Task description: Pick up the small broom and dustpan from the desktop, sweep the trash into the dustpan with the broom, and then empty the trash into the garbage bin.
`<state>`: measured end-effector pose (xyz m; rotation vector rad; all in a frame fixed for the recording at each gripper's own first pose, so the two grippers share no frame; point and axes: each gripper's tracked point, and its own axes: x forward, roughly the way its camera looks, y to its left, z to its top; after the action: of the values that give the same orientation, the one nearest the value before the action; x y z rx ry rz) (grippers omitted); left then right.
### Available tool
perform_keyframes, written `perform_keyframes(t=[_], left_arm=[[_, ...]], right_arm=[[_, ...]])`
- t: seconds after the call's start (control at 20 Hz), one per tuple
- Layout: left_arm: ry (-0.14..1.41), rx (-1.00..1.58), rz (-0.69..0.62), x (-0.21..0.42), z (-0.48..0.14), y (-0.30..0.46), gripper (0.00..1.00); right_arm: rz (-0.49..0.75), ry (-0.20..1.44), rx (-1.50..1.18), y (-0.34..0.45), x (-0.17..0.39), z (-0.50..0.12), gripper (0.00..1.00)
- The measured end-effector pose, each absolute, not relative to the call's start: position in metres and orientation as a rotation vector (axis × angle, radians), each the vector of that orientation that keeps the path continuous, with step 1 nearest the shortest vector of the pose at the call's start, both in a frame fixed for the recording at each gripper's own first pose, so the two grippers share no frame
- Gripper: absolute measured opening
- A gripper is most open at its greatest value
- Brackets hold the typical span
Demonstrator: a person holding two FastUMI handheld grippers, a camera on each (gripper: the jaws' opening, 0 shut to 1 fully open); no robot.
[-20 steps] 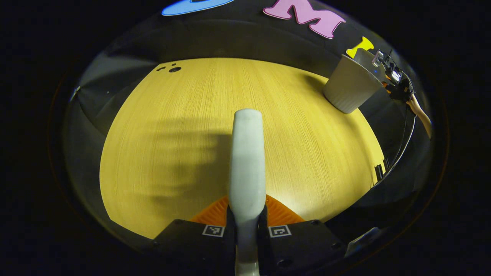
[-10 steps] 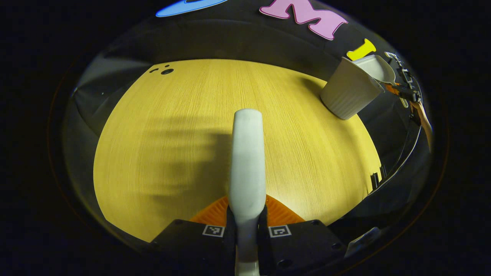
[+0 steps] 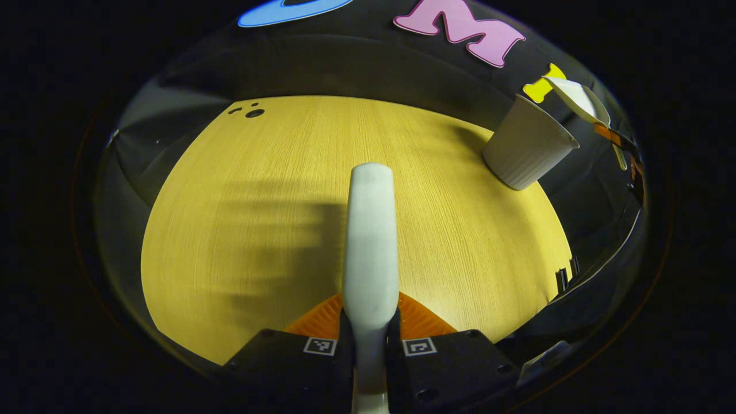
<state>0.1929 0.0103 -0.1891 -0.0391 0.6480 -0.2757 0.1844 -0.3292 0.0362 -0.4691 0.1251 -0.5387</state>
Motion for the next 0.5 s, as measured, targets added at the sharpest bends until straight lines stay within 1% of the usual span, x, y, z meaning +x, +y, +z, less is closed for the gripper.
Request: perform_keyframes(t=[0.1, 0.15, 0.2, 0.35, 0.45, 0.5], left_arm=[[0.647, -0.038, -0.273, 0.191, -0.191, 0.014, 0.27], [0.645, -0.04, -0.273, 0.189, -0.192, 0.017, 0.26], [0.64, -0.044, -0.272, 0.187, -0.193, 0.019, 0.27], [0.619, -0.049, -0.262, 0.186, -0.195, 0.026, 0.27], [0.594, -0.039, -0.24, 0.185, -0.194, 0.032, 0.27], [0.577, -0.036, -0.23, 0.185, -0.192, 0.034, 0.27]], right_arm=[[-0.498, 0.097, -0.454, -0.308, 0.184, 0.044, 0.34], [-0.48, 0.088, -0.446, -0.293, 0.182, 0.046, 0.34], [-0.454, 0.079, -0.434, -0.286, 0.183, 0.05, 0.34], [-0.379, 0.061, -0.405, -0.255, 0.183, 0.066, 0.34], [-0.324, 0.071, -0.374, -0.229, 0.189, 0.059, 0.34], [-0.293, 0.087, -0.355, -0.217, 0.192, 0.047, 0.38]])
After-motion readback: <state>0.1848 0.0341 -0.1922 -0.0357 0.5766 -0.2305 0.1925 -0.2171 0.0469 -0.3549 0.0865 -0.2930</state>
